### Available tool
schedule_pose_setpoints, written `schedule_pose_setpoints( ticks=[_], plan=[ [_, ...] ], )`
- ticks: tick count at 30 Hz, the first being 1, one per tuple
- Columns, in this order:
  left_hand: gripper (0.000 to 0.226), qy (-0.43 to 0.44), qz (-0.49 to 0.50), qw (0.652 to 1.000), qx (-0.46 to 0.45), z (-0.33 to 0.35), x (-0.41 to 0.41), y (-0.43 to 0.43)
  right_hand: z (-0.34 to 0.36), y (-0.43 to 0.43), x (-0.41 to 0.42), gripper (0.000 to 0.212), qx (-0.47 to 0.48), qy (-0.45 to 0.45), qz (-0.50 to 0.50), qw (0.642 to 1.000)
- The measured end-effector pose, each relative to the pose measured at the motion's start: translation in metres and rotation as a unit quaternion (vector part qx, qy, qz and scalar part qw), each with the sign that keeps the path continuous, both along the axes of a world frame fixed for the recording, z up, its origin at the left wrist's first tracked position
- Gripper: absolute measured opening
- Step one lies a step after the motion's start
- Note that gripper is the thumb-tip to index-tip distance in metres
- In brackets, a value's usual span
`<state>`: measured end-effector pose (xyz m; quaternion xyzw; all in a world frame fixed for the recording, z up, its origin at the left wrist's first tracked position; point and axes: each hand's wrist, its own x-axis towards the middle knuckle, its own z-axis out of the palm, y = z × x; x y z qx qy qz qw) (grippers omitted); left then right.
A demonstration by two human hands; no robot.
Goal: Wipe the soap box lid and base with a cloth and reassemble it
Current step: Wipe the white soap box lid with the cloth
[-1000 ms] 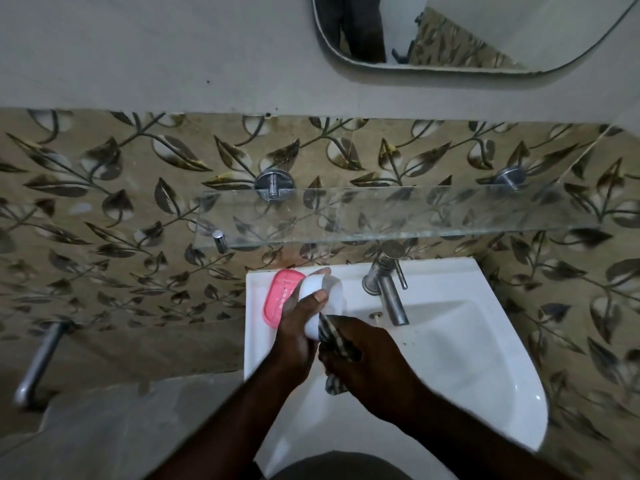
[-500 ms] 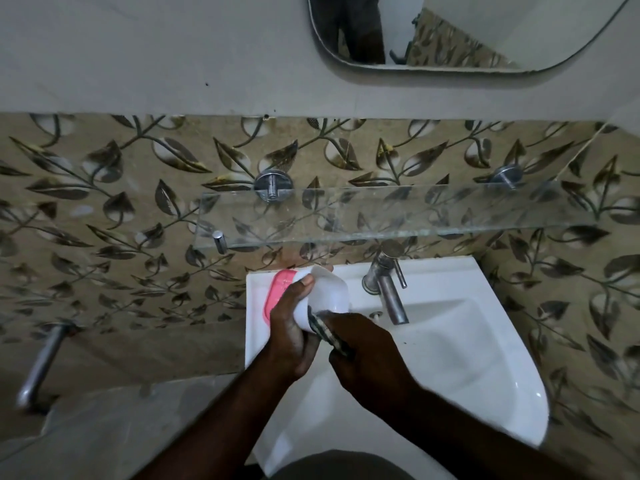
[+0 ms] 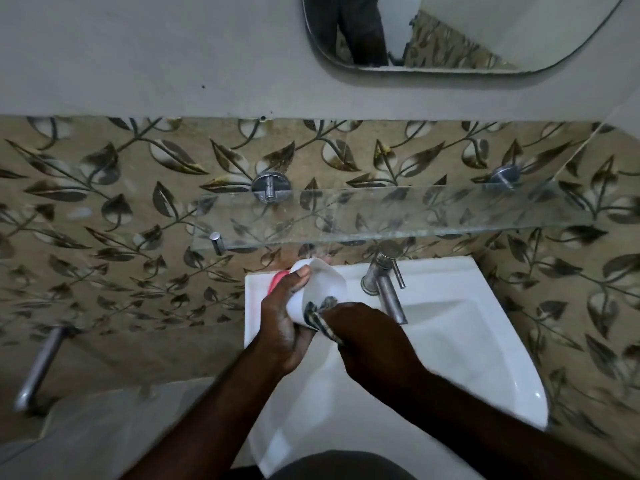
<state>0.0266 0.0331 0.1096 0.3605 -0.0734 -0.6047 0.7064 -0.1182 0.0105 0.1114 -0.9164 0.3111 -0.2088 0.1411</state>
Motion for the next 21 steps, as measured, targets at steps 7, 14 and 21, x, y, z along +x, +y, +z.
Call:
schedule_pose_setpoints(
  ticks=[7, 14, 21],
  plan=[
    [0.074, 0.013, 0.005, 1.0, 0.025, -0.005, -0.013, -0.001, 0.036, -0.007, 0.011, 0.026, 0.423, -0.124, -0.02, 0.897],
    [0.035, 0.011, -0.078, 0.997, 0.0, 0.001, -0.014, -0.001, 0.013, -0.019, 0.019, 0.023, -0.036, -0.09, -0.003, 0.995],
    [0.035, -0.038, -0.045, 0.998, 0.009, 0.002, -0.016, 0.004, 0.024, -0.007, 0.004, 0.005, 0.316, -0.052, -0.093, 0.943]
  ],
)
